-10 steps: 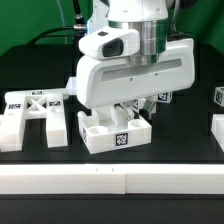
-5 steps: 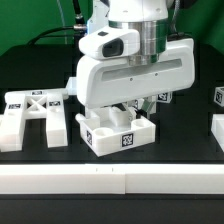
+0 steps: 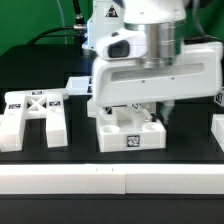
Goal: Assemble chair
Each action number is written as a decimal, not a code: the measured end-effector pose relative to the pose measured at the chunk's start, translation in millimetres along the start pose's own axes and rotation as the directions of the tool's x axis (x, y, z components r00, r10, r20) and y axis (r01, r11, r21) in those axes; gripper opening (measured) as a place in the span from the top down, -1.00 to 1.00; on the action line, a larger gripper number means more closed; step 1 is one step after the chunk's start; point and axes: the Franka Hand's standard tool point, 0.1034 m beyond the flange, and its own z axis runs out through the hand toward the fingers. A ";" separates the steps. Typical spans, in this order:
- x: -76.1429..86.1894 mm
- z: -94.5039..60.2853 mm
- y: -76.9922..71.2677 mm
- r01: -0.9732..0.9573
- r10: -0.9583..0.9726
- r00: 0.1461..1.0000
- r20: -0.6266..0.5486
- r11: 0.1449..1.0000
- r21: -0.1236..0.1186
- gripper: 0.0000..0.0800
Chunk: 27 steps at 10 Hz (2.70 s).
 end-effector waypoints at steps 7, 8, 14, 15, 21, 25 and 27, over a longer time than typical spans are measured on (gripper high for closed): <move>23.3 0.3 -7.3 -0.118 0.118 0.993 -0.002 0.993 0.015 0.91; 28.7 0.7 -12.7 -0.144 0.144 0.990 -0.006 0.989 0.020 0.91; 75.8 4.8 -47.6 -0.165 0.167 0.985 -0.051 0.985 0.043 0.91; 84.9 3.3 -52.7 -0.159 0.161 0.985 -0.054 0.986 0.046 0.91; 91.9 3.0 -58.1 -0.145 0.147 0.988 -0.037 0.989 0.040 0.89; 80.6 -10.9 -41.6 -0.115 0.116 0.993 -0.038 0.993 0.020 -0.05; 63.6 -33.3 -38.2 -0.079 0.080 0.996 -0.037 0.997 0.019 -0.39</move>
Offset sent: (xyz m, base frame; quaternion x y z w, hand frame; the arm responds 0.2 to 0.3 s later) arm 0.0000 0.0000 0.0000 0.0000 0.0000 0.0000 1.0000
